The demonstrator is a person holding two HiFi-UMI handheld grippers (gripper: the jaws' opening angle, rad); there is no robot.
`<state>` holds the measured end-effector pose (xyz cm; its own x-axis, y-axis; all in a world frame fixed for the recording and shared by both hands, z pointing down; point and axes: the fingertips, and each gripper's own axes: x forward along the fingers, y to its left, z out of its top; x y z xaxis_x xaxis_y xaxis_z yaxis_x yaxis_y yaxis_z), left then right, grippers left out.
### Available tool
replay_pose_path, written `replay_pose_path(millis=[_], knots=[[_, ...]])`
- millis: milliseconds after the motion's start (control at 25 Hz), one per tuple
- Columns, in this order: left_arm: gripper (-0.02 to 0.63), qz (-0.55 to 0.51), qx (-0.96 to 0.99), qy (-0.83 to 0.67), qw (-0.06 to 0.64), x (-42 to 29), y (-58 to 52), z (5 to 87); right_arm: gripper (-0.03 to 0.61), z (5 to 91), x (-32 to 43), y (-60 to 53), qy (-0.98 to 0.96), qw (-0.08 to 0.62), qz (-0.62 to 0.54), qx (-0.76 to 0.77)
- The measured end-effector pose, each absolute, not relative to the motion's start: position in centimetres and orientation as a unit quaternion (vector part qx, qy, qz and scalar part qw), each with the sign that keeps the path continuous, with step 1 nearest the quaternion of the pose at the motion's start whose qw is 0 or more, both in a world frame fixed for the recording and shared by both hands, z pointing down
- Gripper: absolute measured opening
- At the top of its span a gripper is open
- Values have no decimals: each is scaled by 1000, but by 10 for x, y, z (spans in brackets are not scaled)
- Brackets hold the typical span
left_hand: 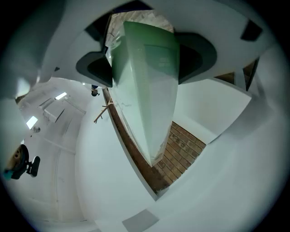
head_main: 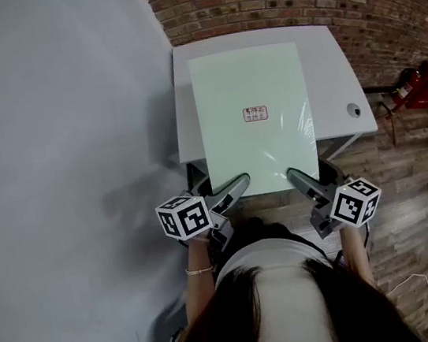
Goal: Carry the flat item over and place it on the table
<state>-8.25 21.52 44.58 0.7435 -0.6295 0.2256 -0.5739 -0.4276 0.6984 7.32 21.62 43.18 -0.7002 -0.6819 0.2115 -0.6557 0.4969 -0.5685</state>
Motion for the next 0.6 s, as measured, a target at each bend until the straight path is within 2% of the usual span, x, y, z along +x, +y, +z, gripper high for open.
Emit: replay_pose_path(millis=[600], knots=[[433,-42,847,-342,404,-103,183,446,374,429,52,189,858,17,-321,-401]])
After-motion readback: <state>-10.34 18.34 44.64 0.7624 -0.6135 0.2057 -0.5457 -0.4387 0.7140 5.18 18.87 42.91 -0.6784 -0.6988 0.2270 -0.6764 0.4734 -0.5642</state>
